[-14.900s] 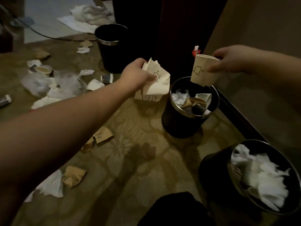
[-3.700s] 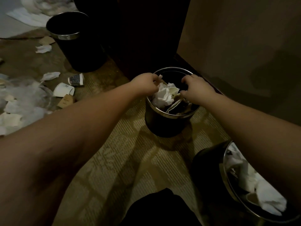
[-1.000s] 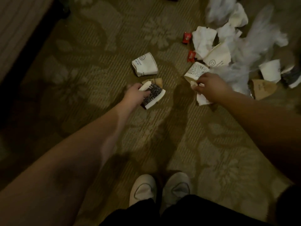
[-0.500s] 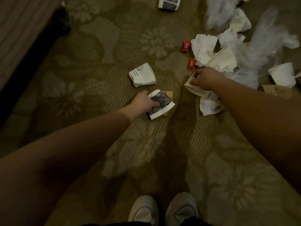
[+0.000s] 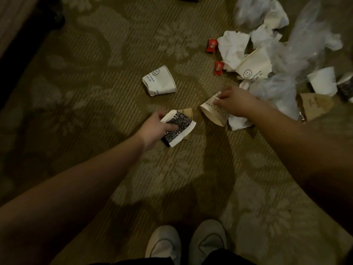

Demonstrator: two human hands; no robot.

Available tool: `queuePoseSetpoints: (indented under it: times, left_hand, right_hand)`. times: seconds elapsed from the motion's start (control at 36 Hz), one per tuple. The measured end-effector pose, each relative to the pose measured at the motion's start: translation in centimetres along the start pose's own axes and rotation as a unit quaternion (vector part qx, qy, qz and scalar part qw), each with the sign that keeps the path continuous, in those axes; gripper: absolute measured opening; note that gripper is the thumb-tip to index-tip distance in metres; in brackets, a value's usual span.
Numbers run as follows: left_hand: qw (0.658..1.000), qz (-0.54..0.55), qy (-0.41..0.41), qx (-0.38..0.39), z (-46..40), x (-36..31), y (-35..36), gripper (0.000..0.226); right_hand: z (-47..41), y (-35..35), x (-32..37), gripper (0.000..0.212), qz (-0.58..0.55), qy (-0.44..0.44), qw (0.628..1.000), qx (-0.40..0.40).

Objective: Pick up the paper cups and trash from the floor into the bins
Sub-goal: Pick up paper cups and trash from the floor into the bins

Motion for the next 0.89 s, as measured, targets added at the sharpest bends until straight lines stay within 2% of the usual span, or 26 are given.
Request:
queuePoseSetpoints:
  times: [0.08, 0.25, 0.39, 0.56, 0.64, 0.69, 0.81, 0.83, 0.89]
  left_hand:
    - [1.000, 0.018, 0.009, 0.019, -0.3, -0.1, -1.0, 0.045]
    - [0.997, 0.060, 0.048, 0.023, -0.5, -2.9, -2.7, 0.034]
    - [0.991, 0.106, 0.082, -0.015, -0.5, -6.2, -4.4, 0.021]
    - [0.986, 0.141, 0.053, -0.069, -2.0, -8.0, -5.8, 0.015]
    - [0.987, 0.148, 0.014, -0.064, -3.1, -8.2, -6.0, 0.020]
    - [0.989, 0.137, -0.010, -0.057, -3.7, -8.3, -6.0, 0.024]
    - [0.992, 0.112, -0.001, -0.061, -4.4, -9.8, -5.8, 0.015]
    - [0.993, 0.100, 0.004, -0.061, -4.6, -10.1, -5.7, 0.020]
    - [0.995, 0.077, 0.015, -0.061, -5.0, -10.6, -5.5, 0.042]
  right_hand:
    - [0.2, 0.7, -0.2, 0.043, 0.024, 0.006, 0.999, 0.024]
    - [0.3, 0.6, 0.1, 0.044, 0.022, 0.009, 1.000, 0.004]
    - [1.4, 2.2, 1.0, 0.045, 0.011, 0.010, 1.000, 0.026]
    - [2.7, 2.9, 1.4, 0.044, -0.036, 0.004, 0.999, 0.018]
    - [2.7, 2.7, 1.0, 0.044, -0.083, 0.016, 0.996, 0.038]
    - [3.0, 3.0, 0.8, 0.043, -0.049, -0.002, 0.997, 0.060]
    - [3.6, 4.2, 0.7, 0.040, -0.028, -0.027, 0.996, 0.078]
    - [3.6, 4.5, 0.7, 0.040, -0.034, -0.027, 0.996, 0.077]
    - [3.7, 4.8, 0.6, 0.043, -0.039, -0.019, 0.997, 0.071]
Point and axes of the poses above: each hand's wrist, its own z-axis away from the middle knuckle, its own y-axis out of the palm, x = y × z, the point moved 5 cm from there along -z, towards the middle knuckle, and after that the axes turned 6 degrees about -x, right-handed, at the moved point
